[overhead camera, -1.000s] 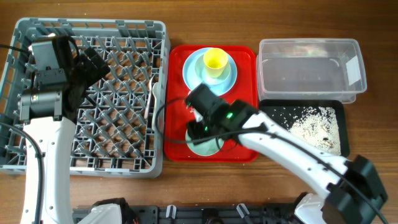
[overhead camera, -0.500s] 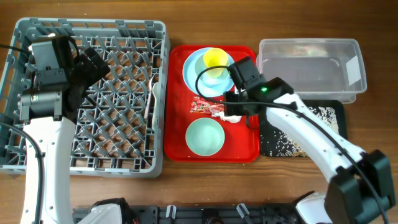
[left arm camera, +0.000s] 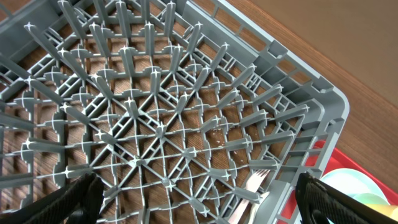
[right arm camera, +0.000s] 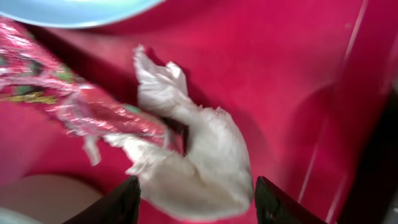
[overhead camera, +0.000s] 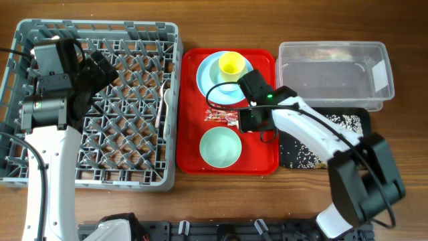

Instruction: Sort waste into correct bins and load items into the dishwasher rack

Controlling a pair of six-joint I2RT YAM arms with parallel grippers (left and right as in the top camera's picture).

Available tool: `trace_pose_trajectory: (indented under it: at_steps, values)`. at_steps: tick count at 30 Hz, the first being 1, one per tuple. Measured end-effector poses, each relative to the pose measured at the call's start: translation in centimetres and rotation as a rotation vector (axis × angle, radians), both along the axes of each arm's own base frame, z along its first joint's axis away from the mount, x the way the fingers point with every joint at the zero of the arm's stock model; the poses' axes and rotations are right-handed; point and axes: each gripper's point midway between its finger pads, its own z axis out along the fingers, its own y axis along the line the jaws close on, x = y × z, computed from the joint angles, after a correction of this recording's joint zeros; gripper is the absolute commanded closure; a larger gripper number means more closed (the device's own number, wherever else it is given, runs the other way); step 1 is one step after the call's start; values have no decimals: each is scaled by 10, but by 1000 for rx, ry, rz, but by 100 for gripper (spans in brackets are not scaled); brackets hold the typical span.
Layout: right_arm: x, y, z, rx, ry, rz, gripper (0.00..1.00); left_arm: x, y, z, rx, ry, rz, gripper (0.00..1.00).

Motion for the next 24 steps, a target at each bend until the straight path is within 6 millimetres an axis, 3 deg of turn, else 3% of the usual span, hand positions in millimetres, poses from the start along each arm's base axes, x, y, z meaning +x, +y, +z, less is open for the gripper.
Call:
trace_pose_trajectory:
  at_steps: [3,6,11,14,16,19,20,21,24]
  values:
    - [-2,-1,-13,-17,29,5,76,0,0,0,0,0,0,0]
    - [-4,-2,-20,-27,48,6,93,0,0,0,0,0,0,0]
    - [-22,-10,-9,-69,138,12,96,0,0,0,0,0,0,0]
    - [-19,-11,22,-82,137,11,96,0,0,0,0,0,0,0]
    - [-6,-10,55,-79,67,7,96,0,0,0,0,0,0,0]
    - [21,-14,121,-67,-147,-18,90,0,0,0,0,0,0,0]
    - [23,-15,126,-68,-164,-23,90,0,0,0,0,0,0,0]
    - [29,-25,150,-92,-253,-48,90,0,0,0,0,0,0,0]
    - [39,-53,165,-177,-327,-115,90,0,0,0,0,0,0,0]
